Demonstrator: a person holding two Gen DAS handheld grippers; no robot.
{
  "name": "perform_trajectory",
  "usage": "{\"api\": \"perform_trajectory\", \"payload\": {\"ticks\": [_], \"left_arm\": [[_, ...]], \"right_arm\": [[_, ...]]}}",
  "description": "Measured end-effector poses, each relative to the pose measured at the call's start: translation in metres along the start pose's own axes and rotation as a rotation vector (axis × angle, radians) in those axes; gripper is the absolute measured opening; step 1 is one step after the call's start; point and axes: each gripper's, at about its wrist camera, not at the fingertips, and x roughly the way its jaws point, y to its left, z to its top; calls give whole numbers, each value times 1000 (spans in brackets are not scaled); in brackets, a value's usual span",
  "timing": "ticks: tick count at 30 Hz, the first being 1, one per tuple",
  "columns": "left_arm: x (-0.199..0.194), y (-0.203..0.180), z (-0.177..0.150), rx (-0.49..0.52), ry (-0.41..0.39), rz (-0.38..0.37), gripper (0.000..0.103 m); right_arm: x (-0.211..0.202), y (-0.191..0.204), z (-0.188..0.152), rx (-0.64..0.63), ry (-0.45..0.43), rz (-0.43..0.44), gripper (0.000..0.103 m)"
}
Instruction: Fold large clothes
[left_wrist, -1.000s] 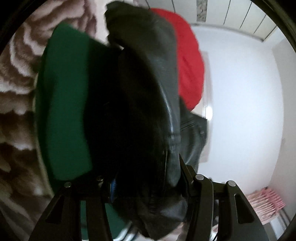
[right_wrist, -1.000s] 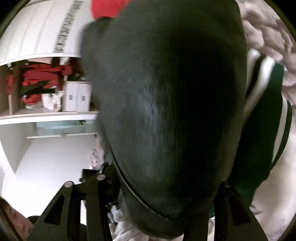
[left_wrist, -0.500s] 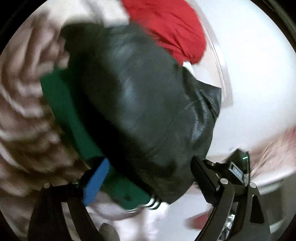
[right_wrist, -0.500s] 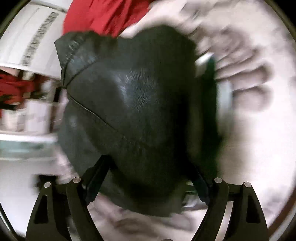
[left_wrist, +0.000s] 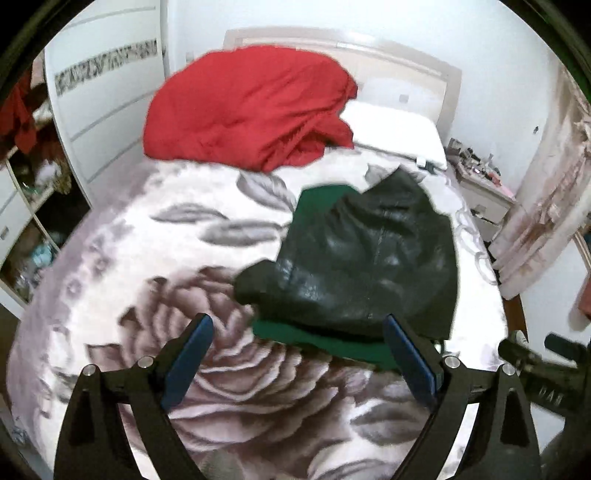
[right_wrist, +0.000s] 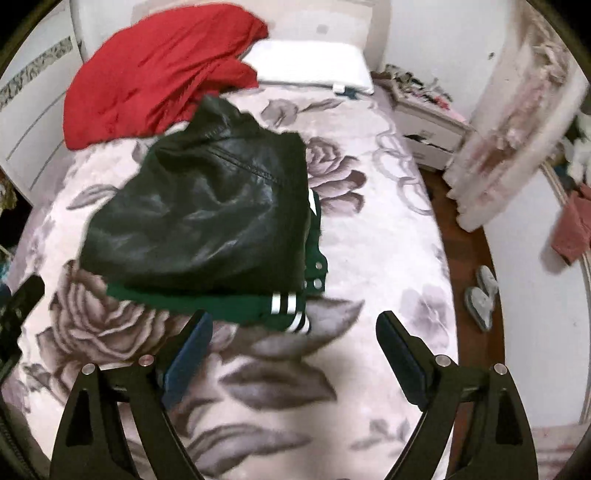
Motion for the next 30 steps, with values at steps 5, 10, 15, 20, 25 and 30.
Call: {"api": "perform_trajectory", "payload": {"ticks": [5, 10, 15, 20, 25, 30], "left_arm": [[-82, -4, 0, 18, -26, -12, 94], [-175, -12, -12, 51, -59, -17, 94], [-246, -16, -27, 71, -71, -17, 94], [-309, -18, -42, 97, -99, -18, 94], [-355, -18, -54, 120, -141, -9, 94], [-392, -14, -65, 118, -180, -6, 94]], "right_arm": [[-125, 36, -72, 38, -66, -7, 92], [-239, 33, -110, 46, -171, -39, 92], [-336, 25, -150, 56, -239, -41, 92], [-406, 18, -188, 57, -283, -39, 92], [-466, 11, -226, 49, -334, -45, 92], [-516, 15, -252, 38, -390, -36, 92]]}}
